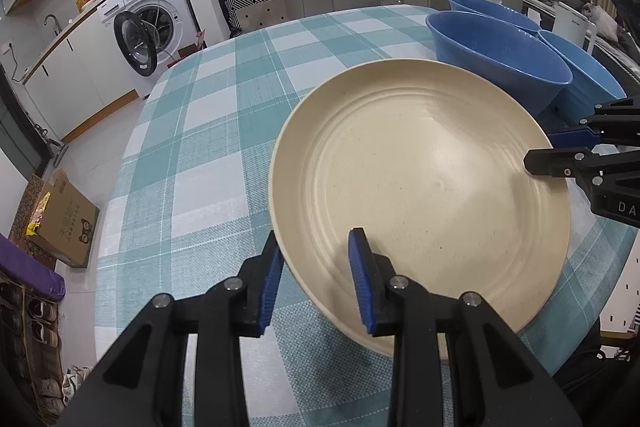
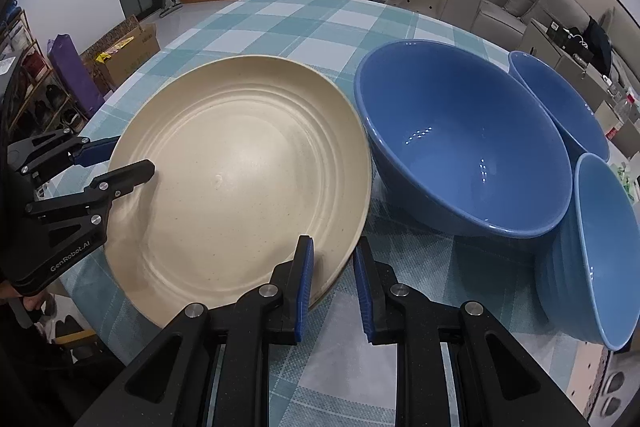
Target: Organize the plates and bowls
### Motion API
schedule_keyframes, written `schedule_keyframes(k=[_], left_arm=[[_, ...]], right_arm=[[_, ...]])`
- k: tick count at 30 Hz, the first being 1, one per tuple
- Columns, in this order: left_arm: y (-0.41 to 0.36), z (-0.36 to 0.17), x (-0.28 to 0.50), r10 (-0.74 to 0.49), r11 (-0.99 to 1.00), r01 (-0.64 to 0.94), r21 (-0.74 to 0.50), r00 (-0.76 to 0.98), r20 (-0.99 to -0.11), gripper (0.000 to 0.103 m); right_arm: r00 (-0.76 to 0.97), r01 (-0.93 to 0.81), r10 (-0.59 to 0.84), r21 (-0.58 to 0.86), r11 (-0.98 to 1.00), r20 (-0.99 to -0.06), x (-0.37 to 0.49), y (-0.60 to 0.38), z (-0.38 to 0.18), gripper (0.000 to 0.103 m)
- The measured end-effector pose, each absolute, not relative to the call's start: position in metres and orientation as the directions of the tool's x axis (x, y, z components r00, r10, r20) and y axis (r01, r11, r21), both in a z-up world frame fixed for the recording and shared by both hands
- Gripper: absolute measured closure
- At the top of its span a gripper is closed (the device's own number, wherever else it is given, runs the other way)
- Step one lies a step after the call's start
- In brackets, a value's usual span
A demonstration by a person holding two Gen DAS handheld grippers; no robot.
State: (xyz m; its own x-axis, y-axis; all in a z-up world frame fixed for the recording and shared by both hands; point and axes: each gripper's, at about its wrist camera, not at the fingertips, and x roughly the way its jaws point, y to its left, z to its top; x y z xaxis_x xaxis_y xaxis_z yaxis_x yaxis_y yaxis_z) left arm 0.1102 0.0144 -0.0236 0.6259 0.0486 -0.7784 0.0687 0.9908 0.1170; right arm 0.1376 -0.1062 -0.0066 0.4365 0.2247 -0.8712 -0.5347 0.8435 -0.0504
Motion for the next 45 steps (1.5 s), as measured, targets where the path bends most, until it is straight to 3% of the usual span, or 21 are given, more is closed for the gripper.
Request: schedule_keyframes(k=[45], left_arm=[[0.007, -0.032, 0.11, 0.085, 0.981, 0.088, 0.173, 0.607, -0.79, 0.065]], right_arm=[[0.474, -0.546, 0.143, -0.163, 0.822, -0.868, 0.129, -0.099, -0.018, 0.081]])
